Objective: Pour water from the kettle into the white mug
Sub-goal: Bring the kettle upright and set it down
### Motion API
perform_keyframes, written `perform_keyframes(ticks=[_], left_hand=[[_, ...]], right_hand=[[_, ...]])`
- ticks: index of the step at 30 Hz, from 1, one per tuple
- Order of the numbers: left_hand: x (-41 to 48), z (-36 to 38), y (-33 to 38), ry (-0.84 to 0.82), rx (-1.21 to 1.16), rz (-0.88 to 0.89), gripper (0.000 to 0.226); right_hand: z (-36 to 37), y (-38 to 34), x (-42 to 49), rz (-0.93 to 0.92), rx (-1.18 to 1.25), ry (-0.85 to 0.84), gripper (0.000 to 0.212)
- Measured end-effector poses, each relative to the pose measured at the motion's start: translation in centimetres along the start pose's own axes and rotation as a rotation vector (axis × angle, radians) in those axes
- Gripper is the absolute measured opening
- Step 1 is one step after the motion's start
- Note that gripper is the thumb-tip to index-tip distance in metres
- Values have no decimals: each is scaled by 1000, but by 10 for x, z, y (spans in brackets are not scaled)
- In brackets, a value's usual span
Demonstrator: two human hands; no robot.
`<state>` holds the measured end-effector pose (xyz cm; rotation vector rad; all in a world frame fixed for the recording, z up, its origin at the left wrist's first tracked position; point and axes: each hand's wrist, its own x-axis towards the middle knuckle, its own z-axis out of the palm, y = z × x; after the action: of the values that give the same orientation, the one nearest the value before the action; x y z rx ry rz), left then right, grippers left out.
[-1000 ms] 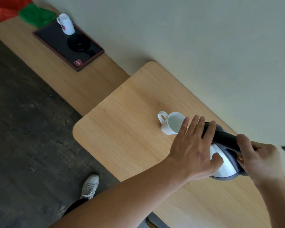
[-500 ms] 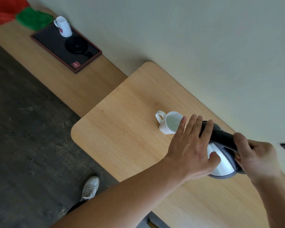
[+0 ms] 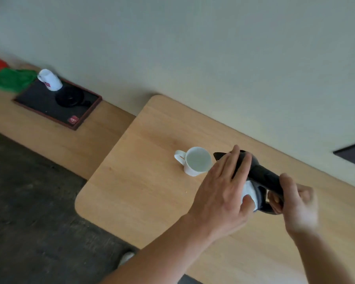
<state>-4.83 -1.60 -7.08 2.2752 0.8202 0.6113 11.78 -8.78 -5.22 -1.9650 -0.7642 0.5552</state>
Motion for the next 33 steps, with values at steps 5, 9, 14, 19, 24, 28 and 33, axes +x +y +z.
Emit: perform_keyframes(ticks=[5, 9, 14, 19, 24, 28, 33], left_hand=[[6, 5, 7, -111, 176, 88, 75], [15, 18, 11, -203, 229, 137, 71], [21, 43, 13, -301, 223, 167, 72], [25, 59, 13, -312, 175, 179, 71], [29, 62, -1, -306, 88, 230, 66], [33, 60, -16, -315, 4, 264, 64], [35, 61, -23, -292, -74, 294, 62]], right_hand=[[8, 27, -25, 39, 187, 175, 66], [19, 50, -44, 126, 260, 322, 55], [30, 76, -54, 221, 338, 443, 51], [42, 93, -57, 267, 428, 459, 55], [66, 101, -67, 252, 431, 449, 76], [83, 98, -75, 223, 487, 391, 86], [77, 99, -77, 243, 396, 257, 77]])
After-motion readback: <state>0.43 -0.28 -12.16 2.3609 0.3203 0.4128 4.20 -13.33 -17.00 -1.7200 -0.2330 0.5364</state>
